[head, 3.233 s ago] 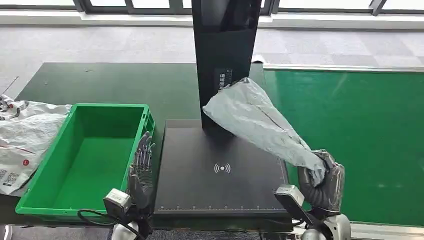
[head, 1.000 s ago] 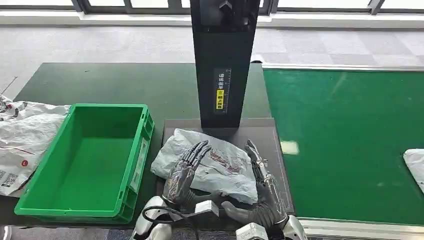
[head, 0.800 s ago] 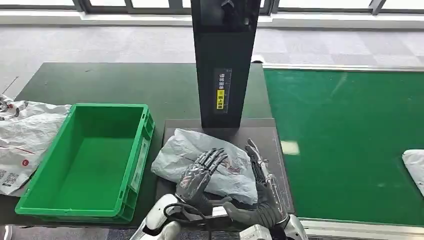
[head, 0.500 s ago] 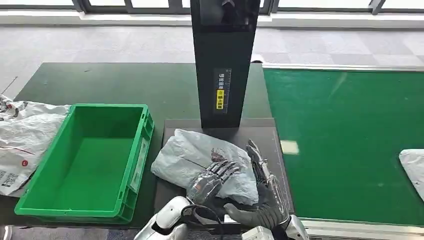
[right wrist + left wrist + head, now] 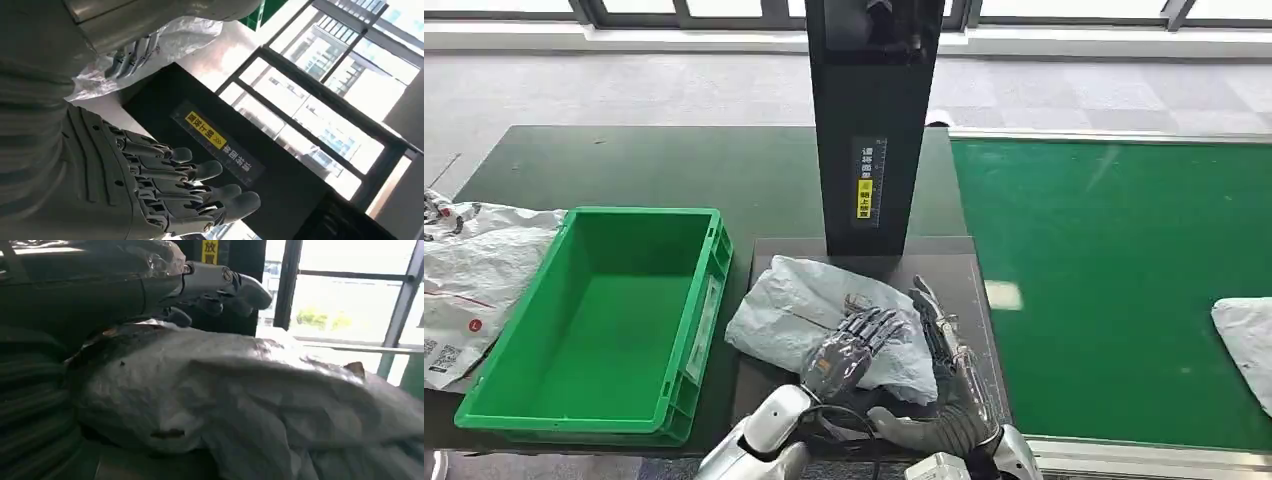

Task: Moved the parcel from conveyor to table for the left to box.

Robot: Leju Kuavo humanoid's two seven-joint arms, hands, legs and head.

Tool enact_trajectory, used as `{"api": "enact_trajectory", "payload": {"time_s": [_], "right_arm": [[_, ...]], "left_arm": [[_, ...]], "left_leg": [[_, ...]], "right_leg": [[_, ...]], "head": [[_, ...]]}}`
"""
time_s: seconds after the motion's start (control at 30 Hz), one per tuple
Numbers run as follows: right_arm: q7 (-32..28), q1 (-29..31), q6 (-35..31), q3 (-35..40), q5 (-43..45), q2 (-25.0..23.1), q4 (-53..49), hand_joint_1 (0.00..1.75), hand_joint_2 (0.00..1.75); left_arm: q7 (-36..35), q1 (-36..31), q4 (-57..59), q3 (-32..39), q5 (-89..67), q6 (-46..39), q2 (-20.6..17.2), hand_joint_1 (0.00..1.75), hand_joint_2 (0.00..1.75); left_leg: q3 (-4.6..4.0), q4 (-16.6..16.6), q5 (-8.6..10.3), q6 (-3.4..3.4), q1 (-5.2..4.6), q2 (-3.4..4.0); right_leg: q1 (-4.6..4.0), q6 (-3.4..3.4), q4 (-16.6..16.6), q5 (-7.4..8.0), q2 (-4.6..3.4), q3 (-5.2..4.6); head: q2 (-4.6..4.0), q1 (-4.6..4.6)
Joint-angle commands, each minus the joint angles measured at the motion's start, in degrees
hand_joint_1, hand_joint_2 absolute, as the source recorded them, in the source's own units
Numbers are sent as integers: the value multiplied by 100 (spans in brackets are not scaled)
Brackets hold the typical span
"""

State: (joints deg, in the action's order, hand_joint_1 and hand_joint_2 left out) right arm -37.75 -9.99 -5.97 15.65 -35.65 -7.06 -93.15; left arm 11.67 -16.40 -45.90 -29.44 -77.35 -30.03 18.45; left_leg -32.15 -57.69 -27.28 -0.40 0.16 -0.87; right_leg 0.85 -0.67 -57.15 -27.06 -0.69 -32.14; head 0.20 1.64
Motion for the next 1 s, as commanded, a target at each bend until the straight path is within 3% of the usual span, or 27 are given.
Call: {"api": "enact_trajectory", "payload": {"time_s": [0.03, 0.7, 0.9, 1.0], "right_arm": [[-48, 420, 3, -82, 86, 26, 494, 0, 175], [-49, 360, -34, -107, 82, -13, 408, 0, 175], [-52, 79, -69, -123, 27, -47, 130, 0, 175], [-56, 5, -158, -140, 19, -46, 76, 0, 175]], "left_arm": [[73, 28, -467, 376, 34, -68, -126, 175, 175], [89, 119, -573, 488, 74, -207, -161, 175, 175], [388, 683, -1944, 825, 523, -686, -397, 175, 175], [1001, 1069, -3144, 982, 1551, -725, -494, 175, 175]], "left_leg": [[-2, 7, 4, -2, 3, 21], [1, 8, 2, -2, 3, 6], [0, 12, 1, -5, 4, 18], [-4, 5, -4, -3, 3, 21]], "right_leg": [[-5, 5, 10, 10, -9, -5], [-5, 3, 10, 5, -2, 2], [-6, 7, 12, 6, -9, -3], [-5, 6, 3, 2, -15, -9]], "head": [[0, 0], [0, 0], [0, 0], [0, 0]]}}
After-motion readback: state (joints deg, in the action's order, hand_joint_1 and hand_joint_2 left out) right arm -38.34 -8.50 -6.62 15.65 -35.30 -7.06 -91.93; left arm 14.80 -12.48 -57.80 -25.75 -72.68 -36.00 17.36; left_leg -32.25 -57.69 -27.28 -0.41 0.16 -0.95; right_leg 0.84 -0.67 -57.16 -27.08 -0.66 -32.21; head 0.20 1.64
